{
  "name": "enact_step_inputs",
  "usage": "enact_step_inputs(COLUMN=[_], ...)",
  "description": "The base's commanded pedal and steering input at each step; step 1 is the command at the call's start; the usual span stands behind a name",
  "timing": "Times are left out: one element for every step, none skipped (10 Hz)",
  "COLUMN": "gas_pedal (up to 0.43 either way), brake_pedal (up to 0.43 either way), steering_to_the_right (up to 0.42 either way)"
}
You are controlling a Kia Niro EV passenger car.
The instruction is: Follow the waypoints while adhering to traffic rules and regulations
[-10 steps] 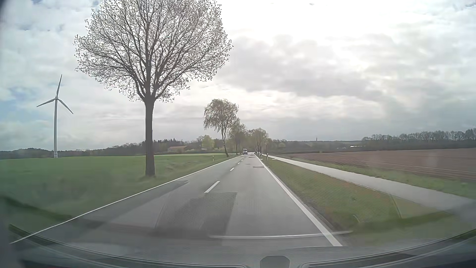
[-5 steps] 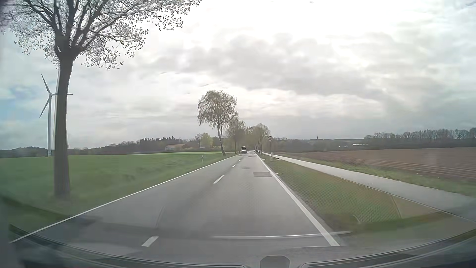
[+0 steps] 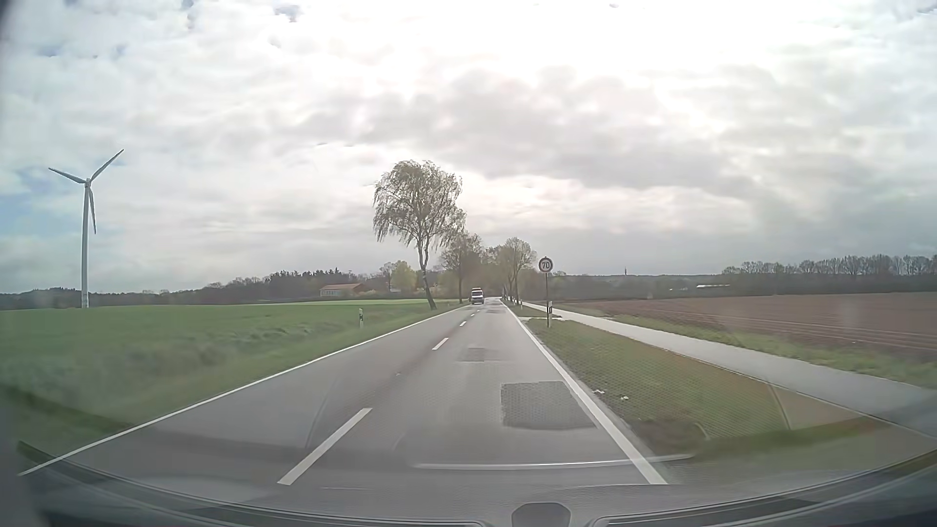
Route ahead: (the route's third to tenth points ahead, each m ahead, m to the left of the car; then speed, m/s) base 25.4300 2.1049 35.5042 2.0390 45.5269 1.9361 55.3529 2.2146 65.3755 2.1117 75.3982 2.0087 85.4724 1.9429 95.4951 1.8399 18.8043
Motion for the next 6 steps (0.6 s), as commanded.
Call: enact_step_inputs(gas_pedal=[0.118,0.118,0.118,0.118,0.118,0.118], brake_pedal=[0.0,0.0,0.0,0.0,0.0,0.0], steering_to_the_right=[-0.001,0.0,-0.001,-0.001,-0.001,-0.001])
